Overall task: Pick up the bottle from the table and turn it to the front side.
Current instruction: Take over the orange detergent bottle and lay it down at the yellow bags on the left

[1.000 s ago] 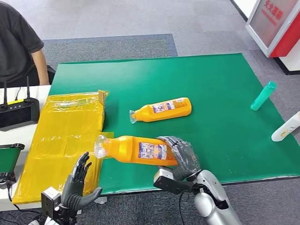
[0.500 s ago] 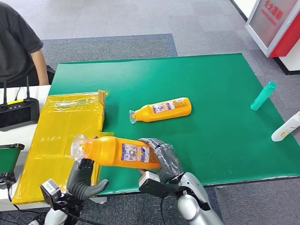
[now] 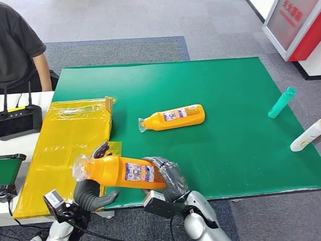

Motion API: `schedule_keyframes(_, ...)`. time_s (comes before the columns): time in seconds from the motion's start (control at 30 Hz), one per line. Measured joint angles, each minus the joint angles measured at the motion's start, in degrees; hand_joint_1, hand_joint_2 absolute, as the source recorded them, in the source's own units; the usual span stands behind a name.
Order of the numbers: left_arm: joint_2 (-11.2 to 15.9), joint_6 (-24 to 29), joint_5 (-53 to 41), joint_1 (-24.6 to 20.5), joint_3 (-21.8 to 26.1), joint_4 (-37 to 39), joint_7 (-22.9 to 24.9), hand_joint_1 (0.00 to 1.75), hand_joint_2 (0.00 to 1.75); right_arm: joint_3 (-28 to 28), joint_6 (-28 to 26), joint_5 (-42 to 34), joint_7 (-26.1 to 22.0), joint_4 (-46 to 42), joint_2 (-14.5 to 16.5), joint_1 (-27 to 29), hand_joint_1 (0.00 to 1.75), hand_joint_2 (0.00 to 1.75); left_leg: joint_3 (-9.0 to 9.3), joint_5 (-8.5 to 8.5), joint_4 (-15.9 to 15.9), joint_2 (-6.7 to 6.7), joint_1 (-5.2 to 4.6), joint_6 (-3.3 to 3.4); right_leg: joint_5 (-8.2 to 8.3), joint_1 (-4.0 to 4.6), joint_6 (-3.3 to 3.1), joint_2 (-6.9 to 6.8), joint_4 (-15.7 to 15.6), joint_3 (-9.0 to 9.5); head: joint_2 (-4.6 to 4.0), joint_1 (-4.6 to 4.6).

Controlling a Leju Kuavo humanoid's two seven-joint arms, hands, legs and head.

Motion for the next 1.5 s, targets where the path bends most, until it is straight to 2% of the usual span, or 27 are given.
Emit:
schedule_keyframes(0.07, -0.1, -0.1, 0.7, -0.4, -0.4, -0.1, 0.3, 0.0, 1.75, 0.7, -0.7, 0.2, -0.1, 1.7, 0.2, -0.5, 1.75, 1.75, 0.0, 0.0, 0.0, 0.0, 0.0, 0.0, 0.0, 0.0, 0.0, 0.0, 0.0, 0.0, 0.0, 0.0)
schedule_keyframes(0.13, -0.3, -0.1, 1.1, -0.8, -0.9, -0.1, 0.6, 0.08, 1.75, 1.3, -1.2, 0.3, -0.1, 3.0, 0.5, -1.0, 1.75, 1.75, 0.0, 0.0, 0.0, 0.0, 0.0, 0.0, 0.0, 0.0, 0.0, 0.0, 0.0, 0.0, 0.0, 0.0)
schedule_keyframes(0.17, -0.3, -0.1, 1.2, -1.0, -1.1, -0.1, 0.7, 0.4, 1.75, 1.6, -1.3, 0.3, -0.1, 3.5, 0.6, -1.2, 1.75, 1.75, 0.0, 0.0, 0.0, 0.0, 0.0, 0.0, 0.0, 0.0, 0.0, 0.0, 0.0, 0.0, 0.0, -0.01)
schedule_keyframes(0.27, -0.5, -0.1, 1.3, -1.2, -1.6, -0.1, 1.0, 1.62, 1.75, 2.1, -1.5, 0.2, -0.1, 4.5, 0.8, -1.6, 1.75, 1.75, 0.0, 0.0, 0.0, 0.0, 0.0, 0.0, 0.0, 0.0, 0.0, 0.0, 0.0, 0.0, 0.0, 0.0)
schedule_keyframes(0.3, -0.5, -0.1, 1.4, -1.2, -1.7, -0.1, 1.0, 1.75, 1.75, 2.2, -1.6, 0.1, 0.0, 4.7, 0.8, -1.7, 1.75, 1.75, 0.0, 0.0, 0.0, 0.0, 0.0, 0.0, 0.0, 0.0, 0.0, 0.0, 0.0, 0.0, 0.0, 0.0)
schedule_keyframes(0.6, -0.4, -0.1, 1.4, -1.3, -2.4, -0.1, 0.9, 1.75, 1.75, 2.6, -2.4, -0.6, 0.0, 5.6, 0.9, -2.0, 1.75, 1.75, 0.0, 0.0, 0.0, 0.0, 0.0, 0.0, 0.0, 0.0, 0.0, 0.0, 0.0, -0.01, 0.0, 0.01)
schedule_keyframes(0.63, -0.4, 0.0, 1.3, -1.4, -2.5, -0.1, 0.7, 1.75, 1.75, 2.6, -2.5, -0.9, -0.1, 5.5, 0.9, -1.9, 1.56, 1.75, 0.0, 0.0, 0.0, 0.0, 0.0, 0.0, 0.0, 0.0, 0.0, 0.0, 0.0, -0.01, 0.0, 0.0)
schedule_keyframes(0.73, -0.4, 0.8, 0.4, -1.5, -2.8, -0.1, -0.4, 1.75, 1.75, 2.6, -3.0, -2.4, -0.7, 4.9, 0.9, -1.4, 0.25, 1.75, 0.0, 0.0, 0.0, 0.0, 0.0, 0.0, 0.0, 0.0, 0.0, -0.01, 0.0, 0.0, 0.0, -0.01)
schedule_keyframes(0.77, -0.4, 1.4, -0.2, -1.5, -2.9, -0.2, -0.6, 1.75, 1.75, 2.5, -3.3, -3.1, -1.0, 4.5, 0.9, -1.1, 0.0, 1.75, -0.01, 0.0, 0.0, 0.0, 0.0, 0.0, 0.0, 0.0, 0.0, -0.01, 0.0, 0.01, 0.0, -0.01)
schedule_keyframes(0.87, -0.5, 4.8, -3.4, -1.6, -3.6, -0.5, -0.7, 1.75, 1.75, 2.0, -3.9, -5.1, -1.7, 2.8, 0.9, -0.1, 0.0, 1.75, -0.01, 0.0, 0.0, -0.01, 0.0, 0.0, 0.0, 0.0, 0.0, 0.0, 0.0, 0.01, 0.0, 0.0)
schedule_keyframes(1.03, -0.4, 17.9, -14.7, -1.3, -4.8, -2.4, 0.2, 1.75, 1.75, -0.2, -5.2, -6.7, -1.7, -1.0, 0.7, 1.4, 0.0, 1.75, -0.01, 0.0, 0.0, 0.0, -0.01, 0.0, 0.0, -0.01, 0.0, 0.01, 0.0, -0.03, 0.0, 0.01)
schedule_keyframes(1.17, -0.3, 24.4, -19.2, -1.1, -5.2, -4.3, 1.1, 1.75, 1.75, -1.9, -5.5, -7.0, -1.7, -3.3, 0.5, 2.2, 0.0, 1.75, 0.0, 0.0, 0.0, 0.01, 0.0, 0.0, 0.01, -0.01, 0.0, 0.0, 0.0, -0.04, 0.0, 0.0)
schedule_keyframes(1.27, -0.1, 35.2, -26.6, -0.9, -5.5, -6.6, 2.3, 1.75, 1.75, -3.5, -5.3, -6.5, -1.0, -5.1, 0.4, 3.6, 0.0, 1.75, -0.01, 0.0, 0.0, 0.01, 0.0, 0.0, 0.0, -0.01, 0.0, 0.01, 0.0, -0.04, 0.0, 0.0)
schedule_keyframes(1.37, 0.4, 46.1, -35.9, -0.8, -5.7, -9.4, 5.6, 1.75, 1.75, -5.5, -5.0, -5.2, 0.0, -7.1, 0.3, 5.4, 0.0, 1.75, -0.01, -0.01, 0.0, 0.0, 0.0, 0.0, 0.0, -0.01, 0.0, 0.0, 0.0, -0.03, 0.0, 0.01)
schedule_keyframes(1.43, 0.9, 50.3, -41.0, -0.7, -5.6, -11.0, 7.8, 1.75, 1.75, -6.6, -4.8, -4.5, 0.4, -8.4, 0.3, 6.5, 0.0, 1.75, -0.02, -0.02, 0.0, 0.0, 0.0, 0.01, -0.01, -0.01, 0.0, 0.0, 0.0, -0.03, 0.0, 0.0)
schedule_keyframes(1.5, 1.4, 52.0, -43.5, -0.6, -5.6, -12.2, 9.1, 1.75, 1.75, -7.5, -4.6, -4.1, 0.7, -9.6, 0.3, 7.4, 0.0, 1.75, -0.02, -0.02, 0.0, 0.01, 0.0, 0.01, -0.01, -0.01, -0.01, 0.0, 0.0, -0.04, 0.0, -0.01)
